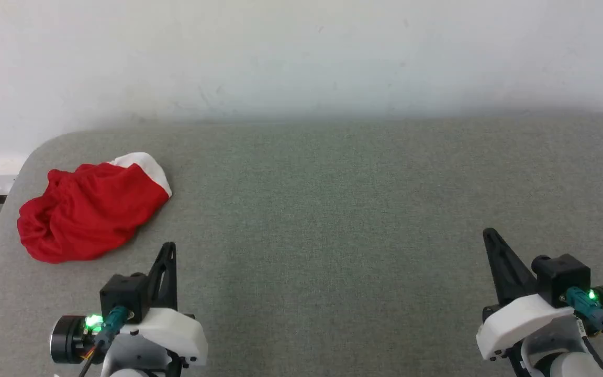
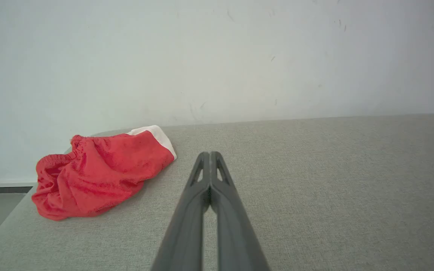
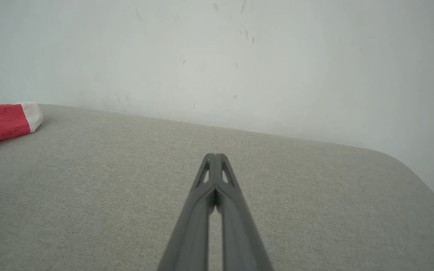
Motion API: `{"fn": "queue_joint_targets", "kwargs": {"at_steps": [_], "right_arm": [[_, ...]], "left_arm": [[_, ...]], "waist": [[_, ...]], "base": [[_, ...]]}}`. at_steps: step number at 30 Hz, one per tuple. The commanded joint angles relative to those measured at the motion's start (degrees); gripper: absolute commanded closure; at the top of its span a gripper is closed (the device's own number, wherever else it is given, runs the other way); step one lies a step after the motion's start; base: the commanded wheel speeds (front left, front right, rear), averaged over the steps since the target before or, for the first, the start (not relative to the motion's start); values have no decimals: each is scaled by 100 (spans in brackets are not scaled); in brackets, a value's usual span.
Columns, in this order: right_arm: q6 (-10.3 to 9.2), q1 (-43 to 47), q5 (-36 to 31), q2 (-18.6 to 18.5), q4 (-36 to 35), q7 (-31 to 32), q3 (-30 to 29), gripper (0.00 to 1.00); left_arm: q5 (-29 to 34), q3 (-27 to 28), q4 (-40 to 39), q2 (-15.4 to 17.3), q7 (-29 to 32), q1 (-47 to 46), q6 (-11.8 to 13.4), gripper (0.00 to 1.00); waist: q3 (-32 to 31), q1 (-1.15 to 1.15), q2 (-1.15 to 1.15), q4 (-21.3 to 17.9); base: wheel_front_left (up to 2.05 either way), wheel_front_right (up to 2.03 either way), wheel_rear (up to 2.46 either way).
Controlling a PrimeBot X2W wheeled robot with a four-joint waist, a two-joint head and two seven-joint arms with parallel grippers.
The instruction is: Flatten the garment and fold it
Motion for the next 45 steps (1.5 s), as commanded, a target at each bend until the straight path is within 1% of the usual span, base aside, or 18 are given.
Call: {"fn": "queue_joint_targets", "kwargs": {"at_steps": [1, 24, 25, 32, 45], "right_arm": [[-12, -40, -46, 22, -37, 3, -1, 100], [-12, -40, -46, 22, -37, 3, -1, 100], [0, 0, 0, 0, 0, 0, 0, 0], [0, 5, 40, -3, 4, -57, -63, 0], [-2, 55, 170, -1, -95, -212, -195, 0]], "left_arm": [[38, 25, 6, -29, 2, -75, -44, 100], [38, 25, 6, -29, 2, -75, -44, 100], [0, 0, 0, 0, 0, 0, 0, 0], [14, -43, -8, 1, -57, -7, 74, 0], [25, -187, -49, 43, -213, -30, 314, 0]], "waist": [[0, 0, 0, 0], [0, 0, 0, 0], [0, 0, 0, 0], [7, 0, 0, 1], [27, 0, 0, 74]], "base": [[0, 0, 0], [0, 0, 0], [0, 0, 0], [0, 0, 0], [0, 0, 0]]}}
